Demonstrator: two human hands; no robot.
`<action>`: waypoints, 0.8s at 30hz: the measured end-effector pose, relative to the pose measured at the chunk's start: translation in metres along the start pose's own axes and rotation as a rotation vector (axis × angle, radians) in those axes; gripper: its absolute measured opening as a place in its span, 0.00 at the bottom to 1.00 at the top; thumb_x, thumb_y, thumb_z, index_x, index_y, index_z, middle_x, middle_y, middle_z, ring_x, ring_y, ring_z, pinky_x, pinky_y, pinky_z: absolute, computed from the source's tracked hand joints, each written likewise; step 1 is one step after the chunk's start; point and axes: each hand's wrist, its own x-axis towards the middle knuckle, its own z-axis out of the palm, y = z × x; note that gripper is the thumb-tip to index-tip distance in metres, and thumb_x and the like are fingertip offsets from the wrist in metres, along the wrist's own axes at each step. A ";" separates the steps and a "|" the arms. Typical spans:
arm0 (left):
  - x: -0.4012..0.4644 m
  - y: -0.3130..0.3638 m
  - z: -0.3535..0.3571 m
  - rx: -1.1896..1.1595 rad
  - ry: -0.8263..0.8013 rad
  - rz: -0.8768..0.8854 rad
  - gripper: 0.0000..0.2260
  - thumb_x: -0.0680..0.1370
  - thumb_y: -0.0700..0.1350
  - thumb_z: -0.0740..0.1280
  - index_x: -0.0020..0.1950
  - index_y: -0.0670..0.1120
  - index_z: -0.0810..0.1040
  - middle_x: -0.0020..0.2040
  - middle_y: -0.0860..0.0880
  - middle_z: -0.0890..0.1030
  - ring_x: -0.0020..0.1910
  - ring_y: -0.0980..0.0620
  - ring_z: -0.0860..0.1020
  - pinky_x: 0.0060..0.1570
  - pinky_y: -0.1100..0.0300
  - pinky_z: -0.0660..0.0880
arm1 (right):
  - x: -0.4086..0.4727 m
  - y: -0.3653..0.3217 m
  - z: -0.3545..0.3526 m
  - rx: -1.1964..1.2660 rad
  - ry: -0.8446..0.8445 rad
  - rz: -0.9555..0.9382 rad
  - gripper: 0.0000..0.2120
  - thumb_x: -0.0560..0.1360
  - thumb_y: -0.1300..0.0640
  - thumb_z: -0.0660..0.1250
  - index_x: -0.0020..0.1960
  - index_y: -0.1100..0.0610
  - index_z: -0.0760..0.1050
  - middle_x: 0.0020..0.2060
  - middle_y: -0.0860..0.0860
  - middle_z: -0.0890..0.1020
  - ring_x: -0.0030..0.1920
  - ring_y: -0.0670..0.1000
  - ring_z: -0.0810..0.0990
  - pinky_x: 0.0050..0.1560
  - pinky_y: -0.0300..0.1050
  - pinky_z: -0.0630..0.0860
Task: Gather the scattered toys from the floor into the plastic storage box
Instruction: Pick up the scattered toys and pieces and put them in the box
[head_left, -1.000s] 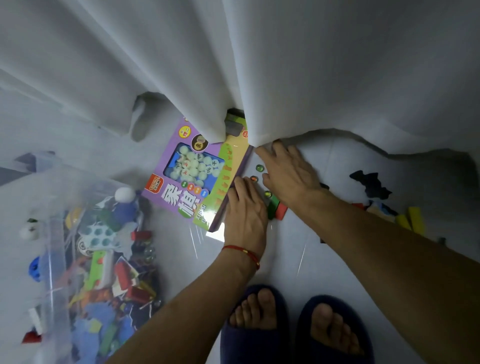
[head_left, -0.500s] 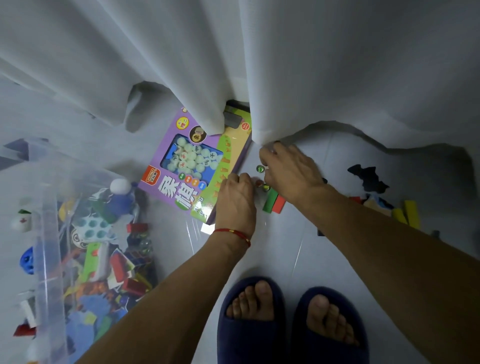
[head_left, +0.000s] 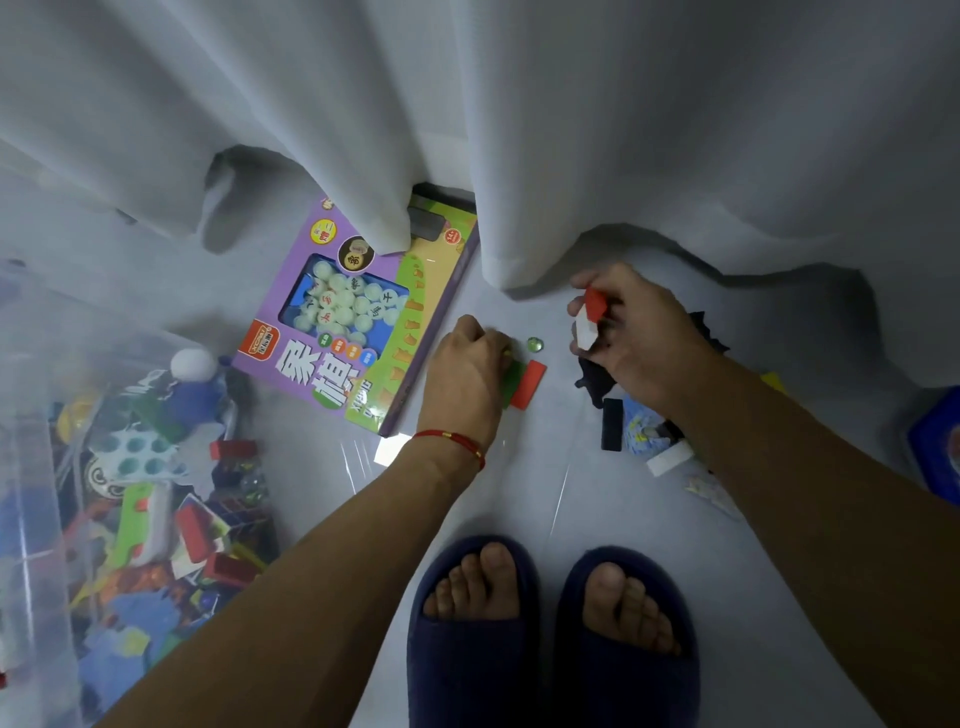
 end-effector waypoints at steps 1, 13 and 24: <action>0.001 -0.002 0.001 0.011 -0.002 0.004 0.09 0.79 0.42 0.66 0.57 0.41 0.81 0.51 0.42 0.77 0.47 0.44 0.76 0.50 0.52 0.77 | -0.001 0.000 -0.004 0.136 -0.060 0.068 0.09 0.77 0.57 0.61 0.48 0.61 0.77 0.39 0.56 0.77 0.36 0.52 0.74 0.37 0.46 0.75; -0.016 -0.015 -0.004 -0.339 0.089 -0.277 0.05 0.78 0.45 0.69 0.50 0.45 0.82 0.43 0.49 0.82 0.40 0.54 0.79 0.41 0.63 0.75 | 0.007 0.041 -0.011 -1.631 0.160 -0.547 0.14 0.81 0.56 0.64 0.63 0.61 0.69 0.58 0.58 0.73 0.46 0.51 0.75 0.45 0.40 0.73; -0.039 -0.004 -0.039 -1.941 -0.218 -0.833 0.07 0.77 0.39 0.65 0.50 0.38 0.79 0.43 0.42 0.81 0.38 0.52 0.79 0.38 0.65 0.79 | -0.003 0.051 -0.017 -1.491 0.166 -0.590 0.12 0.79 0.61 0.66 0.62 0.60 0.72 0.58 0.55 0.72 0.56 0.52 0.72 0.52 0.40 0.72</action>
